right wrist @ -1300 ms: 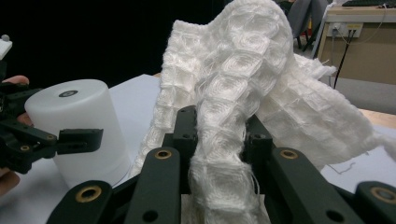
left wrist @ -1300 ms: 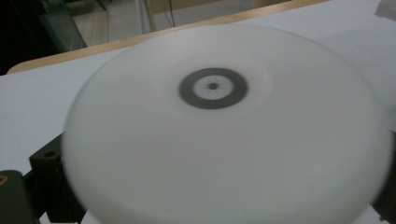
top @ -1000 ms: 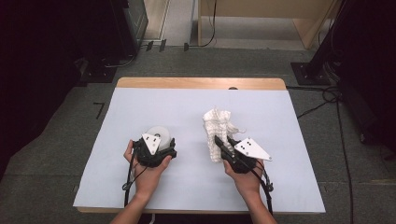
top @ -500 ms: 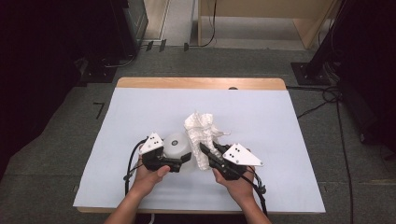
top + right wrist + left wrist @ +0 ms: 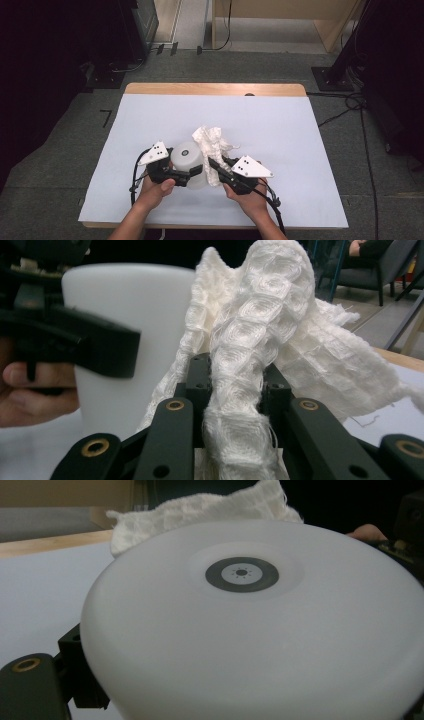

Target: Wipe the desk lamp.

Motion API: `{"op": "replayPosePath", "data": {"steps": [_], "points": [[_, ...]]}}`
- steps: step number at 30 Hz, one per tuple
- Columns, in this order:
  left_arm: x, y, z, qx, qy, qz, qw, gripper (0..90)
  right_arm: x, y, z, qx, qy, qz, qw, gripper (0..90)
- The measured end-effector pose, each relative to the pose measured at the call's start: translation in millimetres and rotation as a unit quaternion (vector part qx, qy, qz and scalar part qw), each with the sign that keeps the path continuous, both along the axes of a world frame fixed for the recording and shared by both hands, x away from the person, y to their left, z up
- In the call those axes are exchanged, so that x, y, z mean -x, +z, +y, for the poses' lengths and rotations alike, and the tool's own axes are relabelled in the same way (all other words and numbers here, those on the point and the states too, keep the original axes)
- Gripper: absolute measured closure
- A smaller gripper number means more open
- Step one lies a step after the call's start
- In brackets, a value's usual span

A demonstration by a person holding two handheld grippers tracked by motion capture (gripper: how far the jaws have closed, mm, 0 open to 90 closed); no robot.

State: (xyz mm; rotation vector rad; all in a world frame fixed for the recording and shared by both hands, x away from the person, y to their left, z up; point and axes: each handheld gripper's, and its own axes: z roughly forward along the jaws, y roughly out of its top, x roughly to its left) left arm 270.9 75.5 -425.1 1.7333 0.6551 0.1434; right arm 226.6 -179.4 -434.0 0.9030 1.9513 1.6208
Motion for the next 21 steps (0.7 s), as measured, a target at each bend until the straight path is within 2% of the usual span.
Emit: {"op": "replayPosePath", "data": {"steps": [5,10,14,21], "points": [[-3.2,2.3,8.4,0.022,0.016,0.008,0.9996,8.1,2.1,-6.3,9.7,0.004,0.008,0.011,0.9999,73.0],[-5.6,1.5,13.2,0.026,0.031,0.011,0.9991,8.3,4.0,-12.3,18.4,0.009,0.011,0.022,0.9997,72.9],[-3.7,1.6,10.1,0.023,0.025,0.008,0.9994,8.4,3.4,-12.0,17.6,0.009,0.007,0.021,0.9997,72.9],[1.8,0.3,-1.4,0.000,0.005,-0.005,1.0000,8.4,0.7,-6.8,8.9,-0.001,-0.014,0.016,0.9998,72.9]]}}
